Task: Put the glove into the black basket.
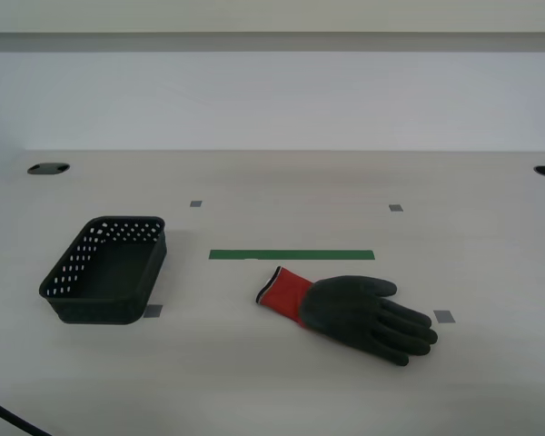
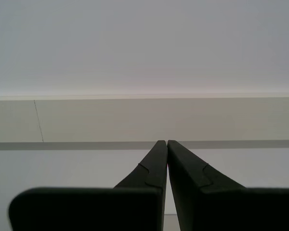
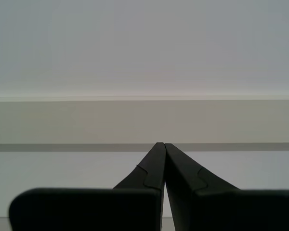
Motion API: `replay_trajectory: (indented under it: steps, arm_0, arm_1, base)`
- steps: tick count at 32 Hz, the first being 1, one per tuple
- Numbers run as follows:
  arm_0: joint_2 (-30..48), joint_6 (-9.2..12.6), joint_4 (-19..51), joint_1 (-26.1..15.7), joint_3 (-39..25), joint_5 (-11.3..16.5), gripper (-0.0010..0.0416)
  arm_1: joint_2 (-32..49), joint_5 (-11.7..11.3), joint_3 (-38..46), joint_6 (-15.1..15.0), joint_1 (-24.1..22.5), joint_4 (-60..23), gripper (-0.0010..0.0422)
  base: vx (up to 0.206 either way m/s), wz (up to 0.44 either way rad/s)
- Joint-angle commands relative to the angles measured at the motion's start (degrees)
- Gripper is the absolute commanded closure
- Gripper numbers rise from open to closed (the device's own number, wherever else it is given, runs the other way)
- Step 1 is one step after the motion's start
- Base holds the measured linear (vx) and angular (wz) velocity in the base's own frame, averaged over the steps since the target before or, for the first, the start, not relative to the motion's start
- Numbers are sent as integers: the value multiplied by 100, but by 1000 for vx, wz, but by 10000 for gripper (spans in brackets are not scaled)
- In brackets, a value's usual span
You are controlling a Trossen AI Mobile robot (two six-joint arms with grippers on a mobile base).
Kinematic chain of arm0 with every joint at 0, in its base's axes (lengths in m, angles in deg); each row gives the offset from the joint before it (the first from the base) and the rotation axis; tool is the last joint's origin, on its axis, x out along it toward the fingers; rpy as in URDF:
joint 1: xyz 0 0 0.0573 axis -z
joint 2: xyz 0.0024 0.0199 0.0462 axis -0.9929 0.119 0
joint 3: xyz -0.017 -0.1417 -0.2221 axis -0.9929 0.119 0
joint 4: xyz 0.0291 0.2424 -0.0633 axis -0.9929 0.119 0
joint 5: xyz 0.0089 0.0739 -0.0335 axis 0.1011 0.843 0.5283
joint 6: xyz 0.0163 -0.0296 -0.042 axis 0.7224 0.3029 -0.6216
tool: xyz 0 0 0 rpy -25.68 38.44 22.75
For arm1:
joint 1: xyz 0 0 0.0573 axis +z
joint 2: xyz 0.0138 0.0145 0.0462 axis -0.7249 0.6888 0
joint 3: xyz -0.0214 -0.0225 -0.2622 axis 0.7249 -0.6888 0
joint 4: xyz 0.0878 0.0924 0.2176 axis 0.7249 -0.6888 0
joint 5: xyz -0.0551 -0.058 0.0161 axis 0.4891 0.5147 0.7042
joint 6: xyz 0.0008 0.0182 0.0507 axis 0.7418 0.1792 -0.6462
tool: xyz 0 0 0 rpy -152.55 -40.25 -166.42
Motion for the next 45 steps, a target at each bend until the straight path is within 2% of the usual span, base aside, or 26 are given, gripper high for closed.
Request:
replay_trajectory:
  steps: [1, 5, 9, 12, 14, 19, 23, 24, 29, 34, 40, 45]
  arm_0:
    - [-2, 2, -13, -2, -4, 0, 405]
    - [-2, 2, -15, -2, -4, 0, 405]
    - [-2, 2, -13, 0, -4, 0, 405]
    - [-2, 2, -15, -2, -4, 0, 405]
    - [-2, 2, -15, -2, -4, 0, 405]
    - [-2, 2, -15, -2, -4, 0, 405]
    - [-2, 2, -15, -2, -4, 2, 405]
    - [-2, 2, -13, -2, -4, 2, 405]
    - [-2, 2, -13, 0, -4, 0, 405]
    - [-2, 2, -13, -2, -4, 0, 405]
    - [-2, 2, -13, 0, -4, 2, 405]
    - [-2, 2, -11, -2, -4, 0, 405]
  arm_1:
    - [-4, -9, 31, -9, 2, 28, 412]
    - [-4, 28, 28, -2, 0, 7, 412]
    - [-4, 573, 94, 195, -4, -166, 412]
    - [-4, 717, 350, 271, -9, -859, 413]
    - [-4, 761, 704, 269, -26, -1751, 413]
    - [0, 1329, 1394, -9, -251, -3228, 413]
    - [0, 1333, 1794, -339, -719, -4105, 413]
    - [0, 1331, 1921, -343, -944, -4417, 413]
    - [2, 1325, 2057, -308, -1652, -4913, 413]
    - [79, 1325, 2057, -247, -2105, -5171, 413]
    - [682, 1325, 2065, -249, -2588, -5418, 413]
    - [1593, 1329, 2092, -291, -3117, -5438, 413]
  base:
    - [0, 0]
    - [0, 0]
    - [0, 0]
    - [0, 0]
    - [0, 0]
    - [0, 0]
    - [0, 0]
    - [0, 0]
    - [0, 0]
    - [0, 0]
    - [0, 0]
    - [0, 0]
